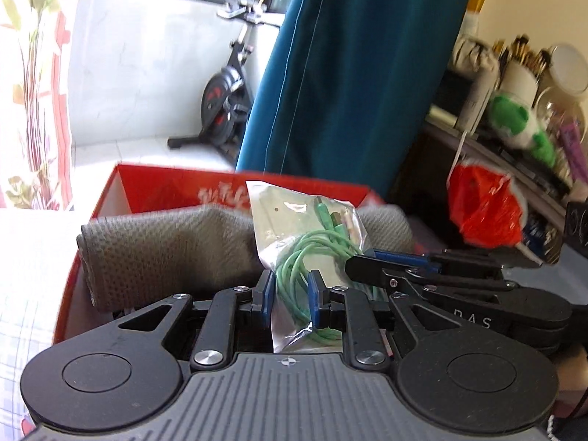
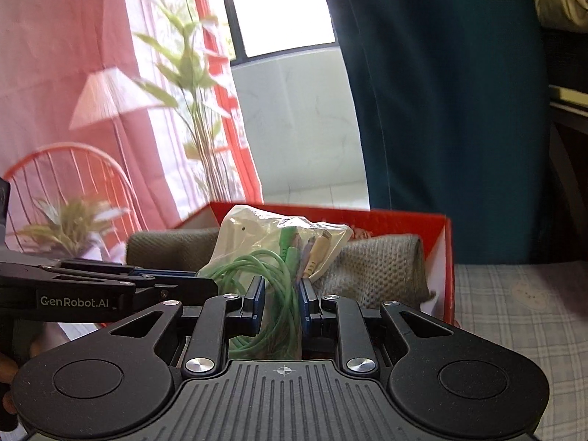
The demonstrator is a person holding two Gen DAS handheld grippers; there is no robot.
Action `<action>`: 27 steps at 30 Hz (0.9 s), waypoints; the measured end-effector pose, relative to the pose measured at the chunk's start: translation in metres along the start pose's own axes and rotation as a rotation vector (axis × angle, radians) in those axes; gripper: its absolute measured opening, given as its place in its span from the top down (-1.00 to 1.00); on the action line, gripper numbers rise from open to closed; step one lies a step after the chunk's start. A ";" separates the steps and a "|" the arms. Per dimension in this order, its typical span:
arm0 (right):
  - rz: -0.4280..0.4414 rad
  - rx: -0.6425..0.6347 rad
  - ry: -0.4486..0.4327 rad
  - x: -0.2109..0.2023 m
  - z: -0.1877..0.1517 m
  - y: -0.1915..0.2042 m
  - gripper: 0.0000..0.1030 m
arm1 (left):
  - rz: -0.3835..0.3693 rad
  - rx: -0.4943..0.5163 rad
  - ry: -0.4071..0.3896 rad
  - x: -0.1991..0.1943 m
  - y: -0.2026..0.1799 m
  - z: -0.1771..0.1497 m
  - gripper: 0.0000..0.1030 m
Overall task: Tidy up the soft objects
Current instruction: 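Carry the cable bag with both tools into the red box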
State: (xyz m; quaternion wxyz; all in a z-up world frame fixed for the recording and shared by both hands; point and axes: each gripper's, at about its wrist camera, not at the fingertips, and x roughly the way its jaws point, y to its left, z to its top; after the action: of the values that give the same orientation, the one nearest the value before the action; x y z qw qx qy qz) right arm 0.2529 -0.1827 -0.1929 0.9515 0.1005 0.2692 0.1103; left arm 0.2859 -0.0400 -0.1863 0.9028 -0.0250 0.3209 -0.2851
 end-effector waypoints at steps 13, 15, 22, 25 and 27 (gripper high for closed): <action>-0.012 0.047 0.135 0.026 -0.009 0.002 0.64 | 0.025 0.011 0.120 0.019 0.005 -0.002 0.59; -0.007 0.050 0.150 0.029 -0.008 0.000 0.64 | 0.024 0.009 0.127 0.021 0.005 -0.003 0.59; -0.013 0.055 0.181 0.031 -0.007 -0.002 0.63 | 0.033 0.024 0.139 0.021 0.003 -0.003 0.59; -0.024 0.058 0.187 0.029 -0.004 -0.002 0.63 | 0.052 0.036 0.126 0.015 0.001 -0.001 0.53; -0.039 0.044 0.188 0.025 -0.001 0.001 0.59 | 0.065 0.050 0.108 0.007 0.000 0.000 0.26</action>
State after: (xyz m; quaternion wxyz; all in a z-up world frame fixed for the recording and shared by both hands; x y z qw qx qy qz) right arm 0.2729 -0.1746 -0.2062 0.9214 0.1054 0.3617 0.0949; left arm 0.2900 -0.0440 -0.1907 0.8934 0.0234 0.3626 -0.2644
